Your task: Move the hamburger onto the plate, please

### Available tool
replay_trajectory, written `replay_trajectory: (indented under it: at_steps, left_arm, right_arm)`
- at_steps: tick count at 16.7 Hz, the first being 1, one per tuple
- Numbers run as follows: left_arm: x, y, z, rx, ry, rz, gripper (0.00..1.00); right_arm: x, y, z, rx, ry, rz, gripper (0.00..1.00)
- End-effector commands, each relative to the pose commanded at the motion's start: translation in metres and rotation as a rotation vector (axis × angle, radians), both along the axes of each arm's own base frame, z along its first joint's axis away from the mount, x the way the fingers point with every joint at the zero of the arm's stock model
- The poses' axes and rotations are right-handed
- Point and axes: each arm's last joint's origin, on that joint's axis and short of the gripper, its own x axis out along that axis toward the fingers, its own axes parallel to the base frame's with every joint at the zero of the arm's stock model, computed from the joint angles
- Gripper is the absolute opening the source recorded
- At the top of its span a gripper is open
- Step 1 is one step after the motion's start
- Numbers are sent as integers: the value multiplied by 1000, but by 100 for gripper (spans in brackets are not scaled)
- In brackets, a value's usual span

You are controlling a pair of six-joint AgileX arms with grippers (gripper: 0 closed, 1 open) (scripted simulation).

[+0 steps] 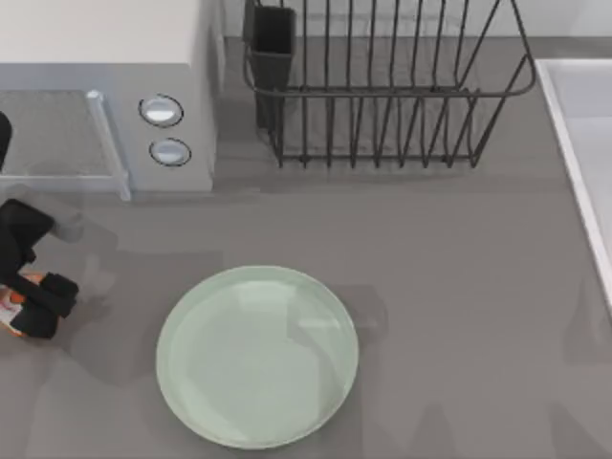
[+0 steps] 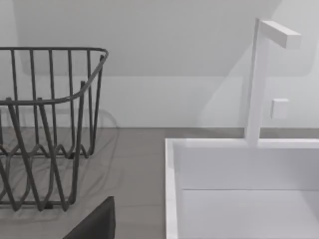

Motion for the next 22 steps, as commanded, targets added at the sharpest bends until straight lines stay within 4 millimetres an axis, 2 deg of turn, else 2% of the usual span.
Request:
replay_trajectory:
  at_steps: [2,8,11,18,20,22]
  left_arm:
    - [-3,-1,14,-10,-6,25,0]
    - [-5,-3,73,-6,-40,13,0]
    - [0,-1,89,10,-24,-10,0]
    - [3,0,94,19,-18,-26,0]
    - [2,-6,93,25,4,-15,0]
    - [-1,-21,95,35,23,11,0]
  right_arm:
    - [0,0,0,0,0,0,100]
    - [0,0,0,0,0,0,100]
    - [0,0,0,0,0,0,100]
    - [0,0,0,0,0,0,100]
    - [0,0,0,0,0,0,100]
    - [0,0,0,0,0,0,100]
